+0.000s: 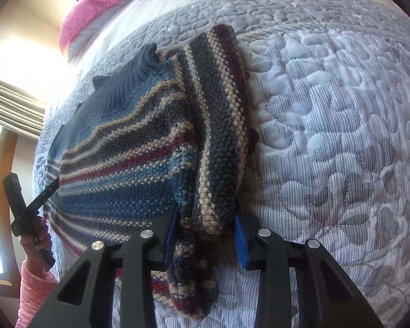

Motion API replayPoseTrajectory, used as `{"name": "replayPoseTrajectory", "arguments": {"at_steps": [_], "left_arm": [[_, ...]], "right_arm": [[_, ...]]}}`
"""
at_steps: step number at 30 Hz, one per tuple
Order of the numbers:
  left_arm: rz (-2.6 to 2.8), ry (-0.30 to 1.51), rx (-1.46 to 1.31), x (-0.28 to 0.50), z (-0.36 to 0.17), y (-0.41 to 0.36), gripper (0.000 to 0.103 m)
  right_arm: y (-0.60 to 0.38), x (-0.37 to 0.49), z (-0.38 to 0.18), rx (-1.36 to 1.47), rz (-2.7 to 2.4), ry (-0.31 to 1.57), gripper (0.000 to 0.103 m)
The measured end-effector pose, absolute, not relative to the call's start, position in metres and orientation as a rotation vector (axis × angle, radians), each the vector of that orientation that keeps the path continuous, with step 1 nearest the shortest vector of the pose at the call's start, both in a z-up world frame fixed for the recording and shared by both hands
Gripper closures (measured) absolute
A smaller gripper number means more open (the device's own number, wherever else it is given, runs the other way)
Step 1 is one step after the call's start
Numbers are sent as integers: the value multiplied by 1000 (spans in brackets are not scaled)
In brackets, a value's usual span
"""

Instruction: Fold small clothes

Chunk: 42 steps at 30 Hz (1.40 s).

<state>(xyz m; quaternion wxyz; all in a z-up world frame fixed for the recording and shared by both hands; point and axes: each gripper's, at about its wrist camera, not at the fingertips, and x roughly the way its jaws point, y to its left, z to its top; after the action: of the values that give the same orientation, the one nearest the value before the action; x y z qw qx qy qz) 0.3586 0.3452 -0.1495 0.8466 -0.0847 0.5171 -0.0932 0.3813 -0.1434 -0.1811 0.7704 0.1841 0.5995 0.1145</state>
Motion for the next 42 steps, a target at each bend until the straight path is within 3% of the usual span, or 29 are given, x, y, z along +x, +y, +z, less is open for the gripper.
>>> {"name": "replayPoseTrajectory", "arguments": {"at_steps": [16, 22, 31, 42], "left_arm": [[-204, 1104, -189, 365, -153, 342, 38], [-213, 1137, -221, 363, -128, 351, 36], [-224, 1086, -289, 333, -100, 401, 33], [-179, 1065, -330, 310, -98, 446, 33]], "right_arm": [[-142, 383, -194, 400, 163, 1317, 68], [-125, 383, -145, 448, 213, 1278, 72], [-4, 404, -56, 311, 435, 1197, 73], [137, 420, -71, 180, 589, 1256, 73]]}}
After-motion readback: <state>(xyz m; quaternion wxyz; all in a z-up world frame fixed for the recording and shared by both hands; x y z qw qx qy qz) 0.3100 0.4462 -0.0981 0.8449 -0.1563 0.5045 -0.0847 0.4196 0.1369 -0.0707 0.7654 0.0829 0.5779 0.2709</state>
